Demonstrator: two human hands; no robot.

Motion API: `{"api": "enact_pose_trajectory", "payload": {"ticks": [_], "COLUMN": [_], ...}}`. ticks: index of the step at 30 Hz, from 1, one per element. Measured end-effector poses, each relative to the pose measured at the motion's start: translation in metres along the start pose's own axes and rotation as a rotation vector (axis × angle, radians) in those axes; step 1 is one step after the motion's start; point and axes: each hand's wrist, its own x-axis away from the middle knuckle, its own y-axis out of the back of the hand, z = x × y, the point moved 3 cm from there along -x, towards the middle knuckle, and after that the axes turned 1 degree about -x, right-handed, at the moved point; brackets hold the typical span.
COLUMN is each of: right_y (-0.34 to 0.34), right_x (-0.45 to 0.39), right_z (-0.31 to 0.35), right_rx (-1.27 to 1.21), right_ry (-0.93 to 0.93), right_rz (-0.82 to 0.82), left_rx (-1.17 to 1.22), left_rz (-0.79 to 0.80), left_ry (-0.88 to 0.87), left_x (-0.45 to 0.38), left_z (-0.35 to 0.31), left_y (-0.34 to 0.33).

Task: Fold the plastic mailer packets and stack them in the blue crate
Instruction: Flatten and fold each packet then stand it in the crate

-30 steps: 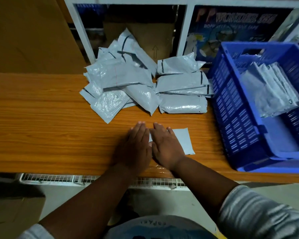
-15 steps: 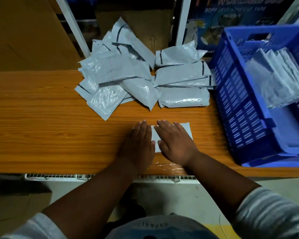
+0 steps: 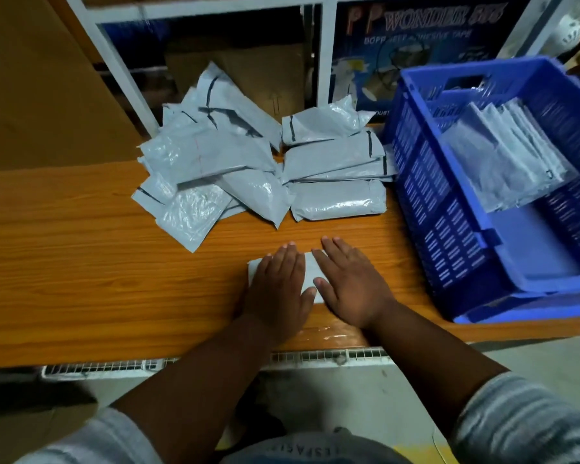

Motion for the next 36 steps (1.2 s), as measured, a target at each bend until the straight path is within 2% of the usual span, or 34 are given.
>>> {"api": "enact_pose_trajectory", "payload": {"ticks": [5,7,10,14,22,23,26,28,31,36], "right_y": [-0.001,0.008,0.013,-0.005,0.012,0.019,0.025,0.009,-0.009,-0.004], "right_x": [-0.001,0.004,0.025,0.049,0.031,0.026,0.016,0.016,0.018,0.008], "right_z": [0.0,0.002,0.012,0.019,0.022,0.027,0.045,0.05,0.049,0.049], "right_rx": [-0.044,-0.074,0.037,0.105,0.149,0.174,0.182,0.187,0.162,0.18], "right_ry": [-0.021,-0.066,-0.092,-0.059,-0.097,-0.094,0.012,0.086,0.053,0.055], "right_rz": [0.043,0.013,-0.044,0.085,0.332,0.34,0.212,0.183,0.187,0.28], "left_rx": [0.007,-0.002,-0.027,-0.026,-0.014,0.007,0.168,0.201,0.052,-0.02], "left_rz": [0.013,0.024,0.016,-0.028,0.009,0.018,-0.04,-0.067,0.028,0.136], "left_ry": [-0.004,-0.007,0.011,-0.096,-0.069,-0.082,-0.112,-0.044,0.141,0.108], "left_x": [0.001,0.002,0.004,0.021,0.04,0.041,0.041,0.042,0.05,0.057], "left_z": [0.002,0.002,0.003,-0.011,-0.019,-0.017,-0.007,0.004,0.019,0.03], "left_y": [-0.001,-0.002,0.003,0.012,-0.007,-0.007,-0.01,-0.005,-0.005,-0.017]}}
